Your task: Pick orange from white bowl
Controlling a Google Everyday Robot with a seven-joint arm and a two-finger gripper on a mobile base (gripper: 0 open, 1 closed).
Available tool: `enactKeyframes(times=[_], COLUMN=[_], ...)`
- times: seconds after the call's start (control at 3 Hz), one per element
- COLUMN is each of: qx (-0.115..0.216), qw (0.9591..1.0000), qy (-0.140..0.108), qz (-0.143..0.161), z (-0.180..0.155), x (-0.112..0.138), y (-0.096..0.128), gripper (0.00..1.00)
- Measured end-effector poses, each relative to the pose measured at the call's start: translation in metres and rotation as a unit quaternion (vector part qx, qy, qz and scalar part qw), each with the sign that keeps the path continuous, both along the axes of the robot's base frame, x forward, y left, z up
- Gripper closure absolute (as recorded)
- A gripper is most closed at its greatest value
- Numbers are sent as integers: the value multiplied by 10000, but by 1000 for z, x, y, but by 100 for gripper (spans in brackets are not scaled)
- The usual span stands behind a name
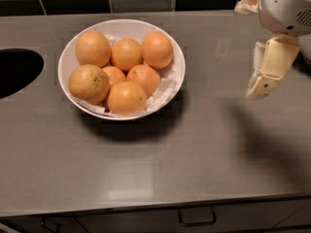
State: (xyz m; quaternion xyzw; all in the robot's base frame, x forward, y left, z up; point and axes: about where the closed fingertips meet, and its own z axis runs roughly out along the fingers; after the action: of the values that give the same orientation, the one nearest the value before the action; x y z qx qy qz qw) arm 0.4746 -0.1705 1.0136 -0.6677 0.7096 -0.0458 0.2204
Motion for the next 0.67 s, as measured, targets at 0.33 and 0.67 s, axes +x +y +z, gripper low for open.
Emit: enactKeyframes(times=[0.33, 0.67], qx=[68, 158], qw=[9998, 9989], qy=[-138, -230], qz=[130, 372], z=[5, 8], x=[14, 29], y=[7, 23], gripper=[0, 0])
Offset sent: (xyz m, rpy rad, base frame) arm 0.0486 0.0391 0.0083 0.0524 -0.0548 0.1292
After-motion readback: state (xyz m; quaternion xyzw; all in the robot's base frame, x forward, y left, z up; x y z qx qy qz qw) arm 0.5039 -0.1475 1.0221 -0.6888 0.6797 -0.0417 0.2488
